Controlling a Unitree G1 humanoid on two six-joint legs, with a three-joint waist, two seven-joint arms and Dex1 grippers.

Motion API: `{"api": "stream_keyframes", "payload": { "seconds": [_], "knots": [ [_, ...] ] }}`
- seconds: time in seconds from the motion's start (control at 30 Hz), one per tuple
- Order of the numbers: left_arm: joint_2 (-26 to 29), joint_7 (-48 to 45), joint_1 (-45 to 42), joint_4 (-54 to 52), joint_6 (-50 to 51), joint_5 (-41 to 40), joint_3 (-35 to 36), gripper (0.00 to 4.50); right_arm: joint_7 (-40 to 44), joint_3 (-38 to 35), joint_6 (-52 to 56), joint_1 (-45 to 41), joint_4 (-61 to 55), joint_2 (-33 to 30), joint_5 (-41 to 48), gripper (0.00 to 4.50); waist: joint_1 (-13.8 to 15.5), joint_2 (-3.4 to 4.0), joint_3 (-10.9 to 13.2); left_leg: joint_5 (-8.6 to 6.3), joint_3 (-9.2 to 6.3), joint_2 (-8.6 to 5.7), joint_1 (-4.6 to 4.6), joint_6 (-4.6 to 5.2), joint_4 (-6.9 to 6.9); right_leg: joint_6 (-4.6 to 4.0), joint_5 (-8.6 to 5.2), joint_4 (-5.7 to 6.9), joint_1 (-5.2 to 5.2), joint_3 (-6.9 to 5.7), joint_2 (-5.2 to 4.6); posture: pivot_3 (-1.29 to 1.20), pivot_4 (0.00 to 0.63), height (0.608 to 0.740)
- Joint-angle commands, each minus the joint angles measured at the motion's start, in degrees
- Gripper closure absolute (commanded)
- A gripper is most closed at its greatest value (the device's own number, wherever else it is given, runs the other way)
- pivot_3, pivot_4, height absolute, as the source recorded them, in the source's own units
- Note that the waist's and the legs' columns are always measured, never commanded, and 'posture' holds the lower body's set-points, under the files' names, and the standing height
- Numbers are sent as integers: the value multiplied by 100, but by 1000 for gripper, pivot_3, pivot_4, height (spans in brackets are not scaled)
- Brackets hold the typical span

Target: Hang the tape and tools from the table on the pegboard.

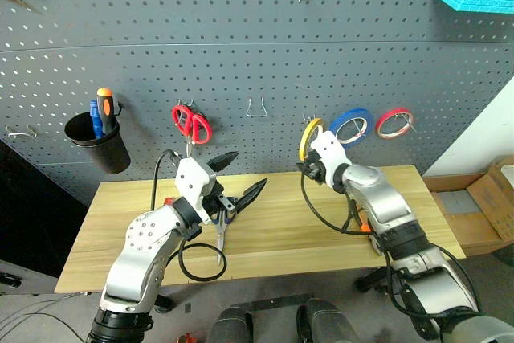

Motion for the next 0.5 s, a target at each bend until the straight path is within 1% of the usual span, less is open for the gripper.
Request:
{"api": "stream_keyframes", "payload": {
  "seconds": [0.03,0.07,0.13,0.2,0.3,0.37,0.4,0.43,0.5],
  "knots": [
    [-9,-16,-19,-304,54,-141,15,0,50,-528,138,261,-577,-126,371,927,-9,8,8,0,0,0,0,0,0,0,0,1,0,1,1,-59,188,740],
    [-3,-25,-16,-302,64,-141,14,0,32,-712,137,348,-695,-150,489,487,-8,9,11,0,0,0,0,0,0,0,0,1,0,1,1,-60,187,740],
    [17,-46,-8,-301,88,-142,16,0,97,-919,194,517,-911,-216,677,40,-10,18,26,0,1,0,0,0,0,1,-1,-1,0,2,3,-60,187,740],
    [41,-63,-2,-317,130,-140,6,0,152,-999,400,663,-1056,-309,781,40,-11,19,31,0,4,0,-2,1,-1,1,-1,-3,0,4,4,-60,184,740],
    [185,-139,-6,-311,348,-28,-147,0,2,-1227,817,921,-1024,-485,839,40,-13,16,39,0,3,1,-2,1,-2,1,-2,-4,0,3,6,-67,195,740],
    [365,-306,49,-361,851,-207,-302,0,-300,-2048,1412,970,-939,-231,1456,40,-17,21,59,0,2,1,-2,2,-2,1,-3,-5,0,4,7,-79,197,740],
    [455,-391,77,-425,1090,-317,-360,0,-406,-2296,1728,986,-904,-189,1624,40,-20,24,67,1,3,1,-2,3,-2,0,-3,-4,0,6,7,-80,199,740],
    [529,-477,101,-476,1234,-390,-409,0,-528,-2441,2047,982,-833,-196,1688,40,-21,28,78,0,3,1,-3,3,-2,1,-3,-4,0,6,7,-82,203,740],
    [630,-532,131,-503,1441,-415,-483,0,-870,-2347,2710,931,-523,-384,1425,40,-36,28,116,1,5,1,-3,3,-2,0,-3,-5,0,7,7,-86,212,740]
  ]
}}
